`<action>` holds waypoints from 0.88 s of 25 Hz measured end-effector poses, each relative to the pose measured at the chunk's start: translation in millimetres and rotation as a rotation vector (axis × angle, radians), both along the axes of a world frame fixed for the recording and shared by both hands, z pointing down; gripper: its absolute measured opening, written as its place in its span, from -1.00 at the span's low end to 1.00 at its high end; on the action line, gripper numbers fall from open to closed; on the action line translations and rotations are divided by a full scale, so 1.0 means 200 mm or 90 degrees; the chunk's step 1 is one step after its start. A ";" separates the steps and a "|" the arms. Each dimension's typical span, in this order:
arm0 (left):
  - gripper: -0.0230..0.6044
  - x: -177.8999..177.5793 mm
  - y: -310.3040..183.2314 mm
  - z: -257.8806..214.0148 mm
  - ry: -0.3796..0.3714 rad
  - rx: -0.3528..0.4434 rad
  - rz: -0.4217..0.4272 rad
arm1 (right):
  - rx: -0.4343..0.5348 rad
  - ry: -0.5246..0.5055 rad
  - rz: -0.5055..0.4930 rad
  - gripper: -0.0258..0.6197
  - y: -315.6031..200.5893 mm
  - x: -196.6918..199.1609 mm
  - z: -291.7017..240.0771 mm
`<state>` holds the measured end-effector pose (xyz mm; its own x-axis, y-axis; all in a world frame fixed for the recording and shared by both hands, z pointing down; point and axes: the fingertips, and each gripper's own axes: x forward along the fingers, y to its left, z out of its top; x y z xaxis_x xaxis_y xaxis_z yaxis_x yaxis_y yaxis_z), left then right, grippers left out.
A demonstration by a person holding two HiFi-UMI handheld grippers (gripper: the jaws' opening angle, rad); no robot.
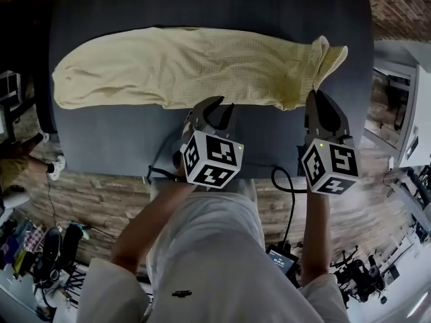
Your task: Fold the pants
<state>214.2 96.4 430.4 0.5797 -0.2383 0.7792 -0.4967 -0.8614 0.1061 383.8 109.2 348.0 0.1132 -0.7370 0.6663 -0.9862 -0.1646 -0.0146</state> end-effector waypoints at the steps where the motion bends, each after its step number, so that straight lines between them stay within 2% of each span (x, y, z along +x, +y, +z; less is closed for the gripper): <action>1: -0.60 -0.02 -0.01 -0.01 0.005 -0.004 -0.004 | 0.002 -0.001 -0.007 -0.80 -0.03 -0.04 0.00; 13: -0.60 -0.32 -0.15 -0.02 0.025 -0.027 -0.041 | -0.025 -0.029 -0.088 -0.80 -0.23 -0.61 0.13; 19: -0.60 -0.42 -0.22 0.01 0.020 -0.032 -0.037 | -0.062 -0.031 -0.116 -0.80 -0.32 -0.83 0.30; 22: -0.60 -0.46 -0.23 0.03 0.013 -0.038 -0.036 | -0.099 -0.048 -0.144 -0.79 -0.33 -0.94 0.43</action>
<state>122.5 49.8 436.7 0.5828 -0.2248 0.7809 -0.5419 -0.8236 0.1674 196.7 43.6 433.0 -0.0968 -0.6257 0.7741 -0.9953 0.0541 -0.0807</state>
